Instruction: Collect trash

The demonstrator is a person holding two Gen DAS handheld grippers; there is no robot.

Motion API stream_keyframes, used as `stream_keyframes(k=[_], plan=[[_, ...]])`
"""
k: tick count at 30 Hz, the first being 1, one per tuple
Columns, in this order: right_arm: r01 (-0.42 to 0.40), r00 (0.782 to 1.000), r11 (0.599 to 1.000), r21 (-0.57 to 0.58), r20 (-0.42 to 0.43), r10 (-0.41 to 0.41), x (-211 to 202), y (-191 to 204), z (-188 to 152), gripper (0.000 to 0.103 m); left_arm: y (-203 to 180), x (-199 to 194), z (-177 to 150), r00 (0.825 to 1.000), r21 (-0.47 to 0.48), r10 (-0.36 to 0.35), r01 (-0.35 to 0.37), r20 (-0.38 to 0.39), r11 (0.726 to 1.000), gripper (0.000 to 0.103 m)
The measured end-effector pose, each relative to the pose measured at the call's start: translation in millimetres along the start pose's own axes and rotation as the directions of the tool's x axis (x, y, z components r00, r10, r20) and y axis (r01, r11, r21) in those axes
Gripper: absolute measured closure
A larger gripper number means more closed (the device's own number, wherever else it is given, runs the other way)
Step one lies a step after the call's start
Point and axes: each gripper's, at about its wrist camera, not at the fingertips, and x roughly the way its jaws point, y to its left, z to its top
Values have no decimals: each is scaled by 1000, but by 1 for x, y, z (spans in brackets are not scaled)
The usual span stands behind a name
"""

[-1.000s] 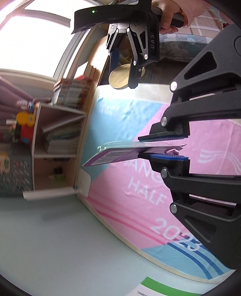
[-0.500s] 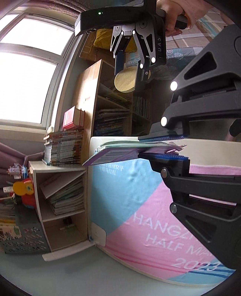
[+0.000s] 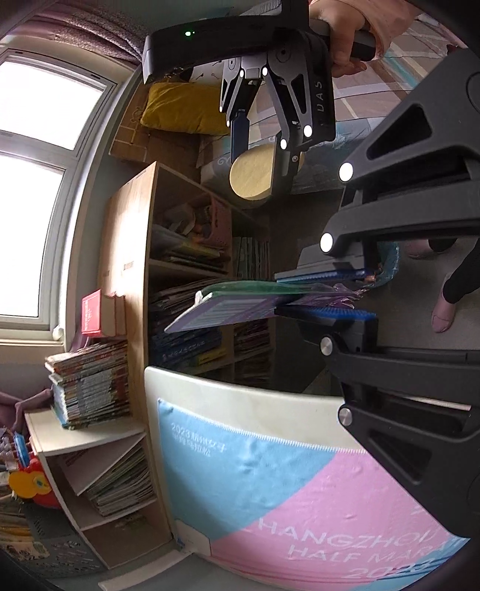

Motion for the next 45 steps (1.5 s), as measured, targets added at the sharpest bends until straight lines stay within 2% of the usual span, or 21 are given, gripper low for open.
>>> stream_keyframes(k=[9,18,26,35,36,37,38,39,40,43,45], plan=[[6,995,996,86,-103,2,39,-51,-51,27,-65,77,-35,988,59,-66,75,-141,995,93],[10,981,986,169,-195,24,80,-83,-93,27,-91,138,-64,962,88,-97,123,-253,989,93],[11,970,974,226,-237,44,101,-98,-124,27,-104,169,-84,943,97,-104,141,-316,985,93],[10,960,960,281,-271,69,112,-107,-145,25,-113,178,-105,927,102,-109,155,-359,983,91],[5,958,956,292,-277,79,114,-108,-147,21,-114,180,-108,925,105,-99,147,-367,984,89],[-3,955,951,309,-281,95,115,-110,-150,13,-115,182,-112,921,104,-95,144,-379,984,74],[-2,954,948,318,-284,97,115,-111,-152,13,-115,184,-115,916,102,-91,141,-390,985,47],[-2,953,946,325,-285,100,116,-112,-153,13,-115,185,-120,913,101,-89,140,-397,985,36],[-10,952,943,334,-286,111,116,-114,-155,13,-115,185,-124,913,107,-86,140,-399,984,30],[-13,950,938,345,-289,119,117,-117,-156,13,-111,188,-130,905,93,-80,130,-418,987,30],[-5,952,939,344,-287,110,115,-118,-157,13,-107,185,-131,908,76,-77,118,-412,990,30]])
